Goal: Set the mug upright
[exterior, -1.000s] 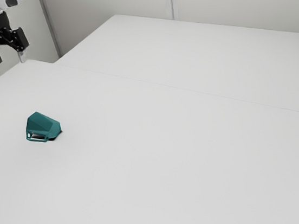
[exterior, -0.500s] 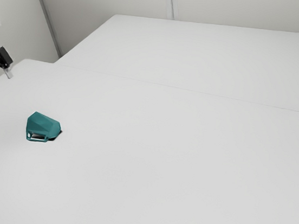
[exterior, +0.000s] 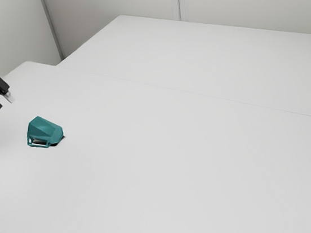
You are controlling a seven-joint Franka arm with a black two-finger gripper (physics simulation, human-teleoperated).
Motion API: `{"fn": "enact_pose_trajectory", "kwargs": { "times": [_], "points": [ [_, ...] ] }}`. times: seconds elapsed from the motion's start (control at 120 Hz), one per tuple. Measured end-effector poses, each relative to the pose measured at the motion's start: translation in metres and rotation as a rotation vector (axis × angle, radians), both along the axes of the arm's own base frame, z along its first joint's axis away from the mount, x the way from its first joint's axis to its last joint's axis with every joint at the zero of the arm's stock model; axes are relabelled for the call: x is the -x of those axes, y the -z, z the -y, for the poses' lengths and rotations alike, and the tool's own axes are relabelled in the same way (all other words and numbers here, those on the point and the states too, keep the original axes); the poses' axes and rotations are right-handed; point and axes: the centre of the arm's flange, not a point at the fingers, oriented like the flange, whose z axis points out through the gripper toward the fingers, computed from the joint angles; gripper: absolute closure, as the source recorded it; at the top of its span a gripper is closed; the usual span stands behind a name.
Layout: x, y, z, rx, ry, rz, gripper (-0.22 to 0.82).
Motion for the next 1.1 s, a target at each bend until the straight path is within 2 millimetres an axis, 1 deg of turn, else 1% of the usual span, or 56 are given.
{"fn": "enact_pose_trajectory", "kwargs": {
  "times": [0.092,0.158,0.417,0.483,0.567,0.708,0.842,0.967,1.1],
  "points": [
    [0.011,0.027,-0.005,0.057,-0.001,0.045,0.03],
    [0.016,0.040,-0.008,0.086,0.000,0.086,0.03],
    [0.024,0.071,-0.015,0.138,0.040,0.215,0.03],
    [0.024,0.074,-0.015,0.147,0.050,0.251,0.03],
    [0.031,0.084,-0.015,0.186,0.033,0.314,0.03],
    [0.033,0.091,-0.008,0.237,0.027,0.389,0.03],
    [0.033,0.091,-0.002,0.283,0.029,0.408,0.03],
    [0.045,0.099,-0.001,0.338,-0.001,0.406,0.03],
    [0.048,0.100,0.002,0.377,-0.012,0.409,0.03]
  ]
}}
